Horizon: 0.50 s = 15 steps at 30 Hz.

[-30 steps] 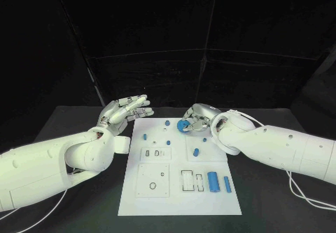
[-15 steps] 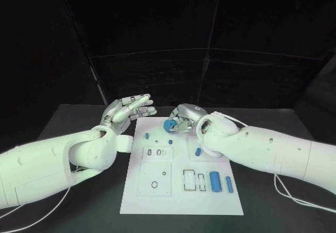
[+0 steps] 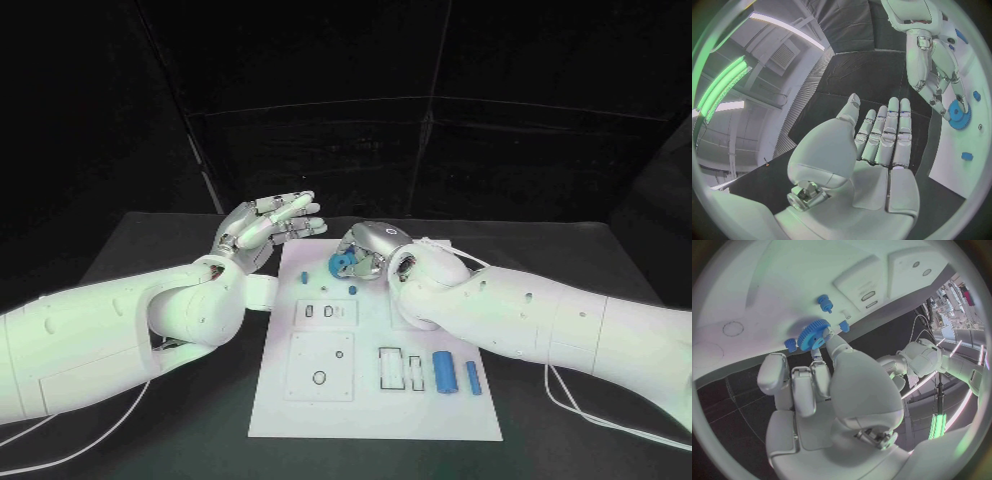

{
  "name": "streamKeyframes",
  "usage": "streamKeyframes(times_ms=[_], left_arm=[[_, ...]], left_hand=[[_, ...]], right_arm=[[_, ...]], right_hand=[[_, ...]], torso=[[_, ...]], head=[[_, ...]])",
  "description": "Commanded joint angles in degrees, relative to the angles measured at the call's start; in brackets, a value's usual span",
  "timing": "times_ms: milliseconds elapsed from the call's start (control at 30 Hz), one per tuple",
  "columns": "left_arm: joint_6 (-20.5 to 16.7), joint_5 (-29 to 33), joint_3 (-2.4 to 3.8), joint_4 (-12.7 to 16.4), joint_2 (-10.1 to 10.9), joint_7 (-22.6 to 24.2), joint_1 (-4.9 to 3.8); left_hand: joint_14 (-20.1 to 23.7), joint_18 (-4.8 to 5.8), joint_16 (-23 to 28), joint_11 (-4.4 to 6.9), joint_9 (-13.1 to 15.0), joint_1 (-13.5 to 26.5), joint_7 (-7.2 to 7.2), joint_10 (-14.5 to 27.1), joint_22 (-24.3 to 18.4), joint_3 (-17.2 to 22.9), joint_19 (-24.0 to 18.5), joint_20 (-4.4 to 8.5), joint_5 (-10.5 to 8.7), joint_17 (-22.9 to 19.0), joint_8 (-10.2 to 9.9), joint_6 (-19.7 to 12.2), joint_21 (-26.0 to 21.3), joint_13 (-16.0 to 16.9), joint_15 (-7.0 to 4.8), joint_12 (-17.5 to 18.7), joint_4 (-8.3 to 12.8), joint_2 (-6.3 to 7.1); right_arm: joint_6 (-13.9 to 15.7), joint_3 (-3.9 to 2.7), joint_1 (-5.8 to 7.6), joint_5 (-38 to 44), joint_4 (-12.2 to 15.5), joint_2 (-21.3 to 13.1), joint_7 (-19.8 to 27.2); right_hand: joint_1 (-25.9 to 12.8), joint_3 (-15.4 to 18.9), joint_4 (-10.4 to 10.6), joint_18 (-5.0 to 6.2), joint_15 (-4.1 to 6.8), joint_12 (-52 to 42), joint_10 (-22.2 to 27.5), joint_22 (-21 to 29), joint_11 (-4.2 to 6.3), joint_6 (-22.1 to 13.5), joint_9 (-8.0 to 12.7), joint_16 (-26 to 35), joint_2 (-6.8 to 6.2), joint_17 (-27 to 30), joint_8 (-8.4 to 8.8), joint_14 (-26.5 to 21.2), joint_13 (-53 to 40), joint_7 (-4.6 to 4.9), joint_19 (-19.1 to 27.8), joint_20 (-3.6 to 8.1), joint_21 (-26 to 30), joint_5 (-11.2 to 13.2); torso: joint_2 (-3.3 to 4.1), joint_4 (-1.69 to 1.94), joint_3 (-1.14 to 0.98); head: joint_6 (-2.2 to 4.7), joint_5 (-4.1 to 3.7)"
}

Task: Assemble the parts on the task board

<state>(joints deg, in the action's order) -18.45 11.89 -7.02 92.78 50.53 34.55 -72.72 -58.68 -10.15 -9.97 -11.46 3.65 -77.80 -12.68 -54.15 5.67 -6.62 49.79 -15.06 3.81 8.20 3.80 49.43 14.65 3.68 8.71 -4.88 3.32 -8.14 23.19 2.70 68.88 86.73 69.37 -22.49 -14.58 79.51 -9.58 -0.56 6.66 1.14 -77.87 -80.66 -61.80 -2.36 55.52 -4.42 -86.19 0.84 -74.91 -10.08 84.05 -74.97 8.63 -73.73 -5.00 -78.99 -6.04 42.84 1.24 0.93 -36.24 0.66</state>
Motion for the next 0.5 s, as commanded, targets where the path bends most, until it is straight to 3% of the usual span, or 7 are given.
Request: streamKeyframes(times_ms=[33, 267, 500], left_arm=[[0.9, -0.1, 0.05, 0.0, -0.1, 0.1, -0.11], [1.0, -0.1, 0.05, -0.2, -0.2, 0.0, -0.12], [1.1, -0.1, 0.05, -0.3, -0.3, -0.1, -0.12]], left_hand=[[-0.5, -0.29, 0.4, -0.14, -0.1, 0.1, -1.96, -0.3, -0.1, 0.3, 0.5, 0.09, -0.01, 0.1, -0.3, -0.4, -0.2, -0.1, 0.03, 0.4, 0.0, -0.41], [-0.5, -0.29, 0.4, -0.14, -0.1, 0.1, -1.96, -0.3, -0.1, 0.3, 0.5, 0.09, -0.01, 0.1, -0.3, -0.4, -0.2, -0.1, 0.03, 0.4, 0.0, -0.41], [-0.5, -0.29, 0.4, -0.14, -0.1, 0.1, -1.96, -0.3, -0.1, 0.3, 0.5, 0.09, -0.01, 0.1, -0.3, -0.4, -0.2, -0.1, 0.03, 0.4, 0.0, -0.41]], right_arm=[[1.2, 0.06, -0.1, 1.7, -0.8, 0.1, -3.2], [3.0, 0.06, -0.15, 2.0, -1.3, 0.6, -4.1], [2.6, 0.06, -0.16, 2.1, -1.2, 0.8, -4.3]], right_hand=[[-0.3, -0.5, -0.1, -1.14, 0.21, 0.4, 0.0, 0.0, -0.4, 2.3, 0.0, -0.3, 0.22, -4.9, -0.16, 4.0, -0.3, -0.91, -0.2, 0.05, -0.3, -0.3], [-0.9, -0.9, -0.2, -1.15, -0.06, 0.4, 0.0, 0.0, -0.75, 1.3, 0.4, -0.3, -0.4, -5.0, 0.81, 4.0, -0.4, -0.47, -0.2, -0.14, -0.3, -0.4], [-1.1, -1.2, -0.3, -1.15, -0.21, 0.5, 0.1, 0.0, -0.92, 0.8, 0.5, -0.4, -0.81, -5.2, 1.27, 4.0, -0.4, -0.28, -0.2, -0.28, -0.3, -0.2]], torso=[[-0.04, -0.03, -0.04], [0.01, -0.08, -0.06], [-0.02, -0.02, -0.04]], head=[[-0.04, 0.09], [0.03, 0.13], [-0.15, 0.07]])
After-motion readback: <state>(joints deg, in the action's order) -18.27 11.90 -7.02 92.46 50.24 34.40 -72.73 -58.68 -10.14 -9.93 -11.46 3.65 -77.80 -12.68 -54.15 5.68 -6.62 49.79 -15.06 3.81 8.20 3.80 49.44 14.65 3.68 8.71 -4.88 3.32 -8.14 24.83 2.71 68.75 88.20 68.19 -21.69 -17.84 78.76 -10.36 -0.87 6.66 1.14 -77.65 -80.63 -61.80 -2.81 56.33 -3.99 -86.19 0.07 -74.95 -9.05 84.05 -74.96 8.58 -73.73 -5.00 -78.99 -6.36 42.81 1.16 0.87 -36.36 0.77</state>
